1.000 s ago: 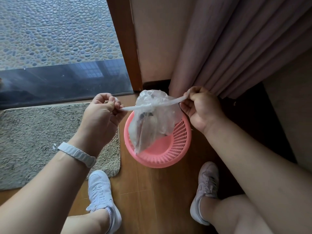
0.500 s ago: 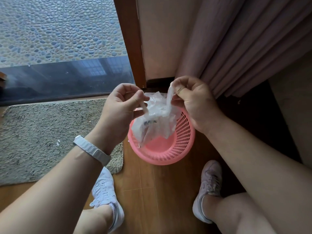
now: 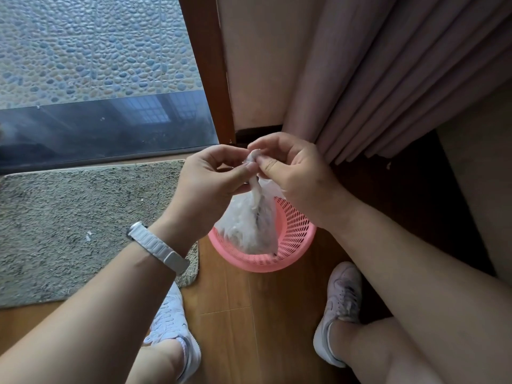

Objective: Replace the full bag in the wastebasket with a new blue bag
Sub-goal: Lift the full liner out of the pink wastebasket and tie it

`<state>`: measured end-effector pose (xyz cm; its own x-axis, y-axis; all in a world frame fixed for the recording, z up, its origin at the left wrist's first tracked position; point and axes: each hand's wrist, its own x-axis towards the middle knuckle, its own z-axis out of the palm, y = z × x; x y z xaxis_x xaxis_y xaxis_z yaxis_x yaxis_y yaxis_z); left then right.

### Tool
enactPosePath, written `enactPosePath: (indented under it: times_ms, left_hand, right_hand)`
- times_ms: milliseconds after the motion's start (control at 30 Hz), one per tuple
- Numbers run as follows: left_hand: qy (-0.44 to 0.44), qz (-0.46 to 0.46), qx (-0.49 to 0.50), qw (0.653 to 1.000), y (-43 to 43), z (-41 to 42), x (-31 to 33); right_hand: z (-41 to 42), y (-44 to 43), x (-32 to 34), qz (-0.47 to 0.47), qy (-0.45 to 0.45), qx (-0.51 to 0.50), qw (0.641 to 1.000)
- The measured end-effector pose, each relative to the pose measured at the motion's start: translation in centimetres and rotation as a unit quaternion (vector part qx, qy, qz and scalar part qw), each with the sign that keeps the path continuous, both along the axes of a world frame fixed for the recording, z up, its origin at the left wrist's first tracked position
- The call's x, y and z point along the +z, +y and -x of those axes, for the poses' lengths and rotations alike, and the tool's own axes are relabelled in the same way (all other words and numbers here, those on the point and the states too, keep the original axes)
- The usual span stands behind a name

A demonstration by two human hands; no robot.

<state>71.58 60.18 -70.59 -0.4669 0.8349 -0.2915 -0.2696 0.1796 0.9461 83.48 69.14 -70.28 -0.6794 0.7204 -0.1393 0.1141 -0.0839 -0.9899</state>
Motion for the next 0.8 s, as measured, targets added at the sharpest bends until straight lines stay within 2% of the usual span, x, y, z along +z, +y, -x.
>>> enactPosePath:
  times_ms: [100, 200, 300, 433, 567, 700, 800]
  left_hand:
    - [0.059, 0.02, 0.037, 0.997, 0.1, 0.3, -0.9]
    - [0.108, 0.016, 0.059, 0.992, 0.5, 0.8, -1.4]
    - [0.091, -0.013, 0.056, 0.994, 1.1, 1.1, -1.4]
    - [0.099, -0.028, 0.015, 0.995, 2.4, 1.5, -1.8]
    - [0.071, -0.039, 0.026, 0.996, 3.7, 2.6, -2.3]
    - [0.109, -0.026, 0.052, 0.992, 4.6, 3.6, -1.0]
    - [0.081, -0.03, 0.093, 0.992, 5.0, 4.8, 2.0]
  right_hand:
    - [-0.1, -0.1, -0.5, 0.012, -0.003, 0.005, 1.0]
    - [0.0, 0.1, -1.9, -0.101, -0.074, 0.027, 0.992]
    - [0.2, 0.6, -3.9, -0.204, -0.132, 0.059, 0.968]
    - [0.7, 2.4, -5.5, -0.234, -0.137, 0.063, 0.96]
    - [1.9, 4.1, -6.2, -0.242, -0.115, 0.054, 0.962]
    - [4.1, 4.1, -4.4, -0.274, -0.125, 0.062, 0.952]
    - [4.9, 3.5, -1.2, -0.311, -0.148, 0.061, 0.937]
